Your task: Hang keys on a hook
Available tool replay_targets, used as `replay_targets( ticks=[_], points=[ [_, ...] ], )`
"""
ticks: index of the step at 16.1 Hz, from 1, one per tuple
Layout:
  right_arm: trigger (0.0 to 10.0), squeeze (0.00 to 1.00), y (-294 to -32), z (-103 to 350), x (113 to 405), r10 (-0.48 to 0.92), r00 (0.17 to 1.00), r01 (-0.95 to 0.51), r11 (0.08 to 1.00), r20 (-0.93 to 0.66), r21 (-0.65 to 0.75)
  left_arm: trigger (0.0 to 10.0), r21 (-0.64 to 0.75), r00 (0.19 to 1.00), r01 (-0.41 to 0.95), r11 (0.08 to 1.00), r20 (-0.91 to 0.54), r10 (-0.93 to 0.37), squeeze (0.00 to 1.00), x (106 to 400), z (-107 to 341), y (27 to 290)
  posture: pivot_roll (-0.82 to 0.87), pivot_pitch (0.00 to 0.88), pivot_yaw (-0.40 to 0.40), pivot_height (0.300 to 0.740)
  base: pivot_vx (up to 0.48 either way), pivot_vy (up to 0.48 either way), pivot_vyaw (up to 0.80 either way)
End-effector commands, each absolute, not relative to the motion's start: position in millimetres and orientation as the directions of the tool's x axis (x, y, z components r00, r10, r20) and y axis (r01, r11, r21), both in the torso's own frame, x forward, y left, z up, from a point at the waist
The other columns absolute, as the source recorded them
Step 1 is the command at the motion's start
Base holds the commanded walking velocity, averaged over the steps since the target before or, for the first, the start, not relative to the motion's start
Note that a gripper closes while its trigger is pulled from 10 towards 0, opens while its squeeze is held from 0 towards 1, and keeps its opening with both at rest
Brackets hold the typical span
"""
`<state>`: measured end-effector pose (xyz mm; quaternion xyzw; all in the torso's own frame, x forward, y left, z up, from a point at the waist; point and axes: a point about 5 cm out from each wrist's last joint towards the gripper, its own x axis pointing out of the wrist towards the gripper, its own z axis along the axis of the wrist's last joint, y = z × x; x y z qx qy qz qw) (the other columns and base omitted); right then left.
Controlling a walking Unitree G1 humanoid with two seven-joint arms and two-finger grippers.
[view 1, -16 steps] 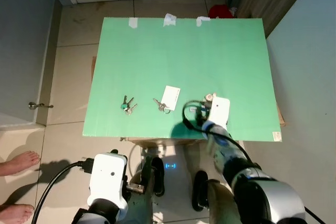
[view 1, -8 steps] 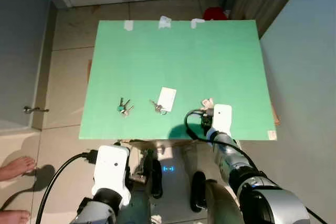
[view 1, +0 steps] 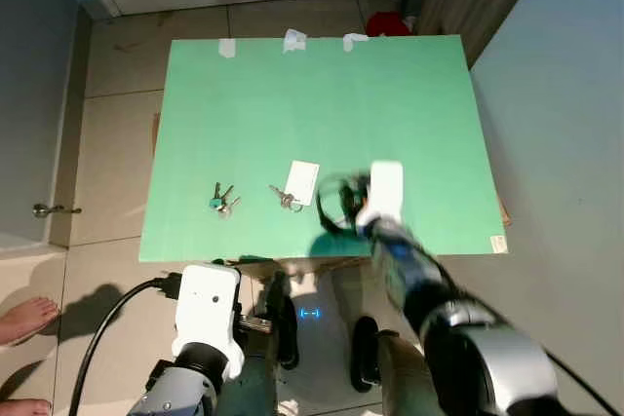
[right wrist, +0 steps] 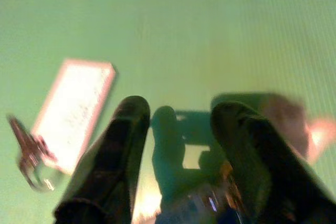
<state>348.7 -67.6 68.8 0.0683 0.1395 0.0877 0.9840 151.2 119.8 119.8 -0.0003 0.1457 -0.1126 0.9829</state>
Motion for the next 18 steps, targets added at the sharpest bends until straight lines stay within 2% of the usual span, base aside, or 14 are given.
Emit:
replay_targets(
  ticks=[1,3,8,10,11,14,18],
  points=[
    [10.0,1.00,-63,60,343,0.186,0.932,-0.134,0.974,-0.311,0.181,10.0,-0.082,0.894,0.302,0.950,-0.320,-0.312,0.00,143,114,110,0.30,0.341,0.011,0.740,0.000,0.000,0.00],
    [10.0,1.00,-61,67,348,0.187,0.935,-0.140,0.975,-0.301,0.171,10.0,-0.088,0.872,0.358,0.930,-0.324,-0.367,0.00,139,115,104,0.32,0.341,0.011,0.740,0.000,0.000,0.00],
    [10.0,1.00,-65,63,347,0.151,0.937,-0.119,0.986,-0.316,0.120,10.0,-0.081,0.878,0.338,0.937,-0.330,-0.346,0.00,131,117,110,0.34,0.345,0.005,0.740,0.000,0.000,0.00],
    [10.0,1.00,-74,61,346,0.080,0.944,-0.059,0.995,-0.321,0.075,10.0,-0.107,0.871,0.363,0.926,-0.315,-0.378,0.00,129,119,109,0.33,0.347,0.004,0.740,0.000,0.000,0.00],
    [10.0,1.00,-84,59,346,0.010,0.944,0.007,0.999,-0.329,0.049,10.0,-0.141,0.840,0.429,0.892,-0.301,-0.451,0.00,124,121,105,0.32,0.352,0.005,0.740,0.000,0.000,0.00],
    [10.0,1.00,-90,60,349,-0.020,0.940,0.038,0.998,-0.341,0.046,10.0,-0.160,0.771,0.522,0.838,-0.332,-0.544,0.00,113,127,100,0.36,0.371,0.012,0.740,0.000,0.000,0.00],
    [10.0,1.00,-89,60,350,-0.020,0.930,0.031,0.999,-0.367,0.025,10.0,-0.172,0.768,0.518,0.838,-0.338,-0.544,0.00,98,141,103,0.41,0.414,0.025,0.740,0.000,0.000,0.00]
  ],
)
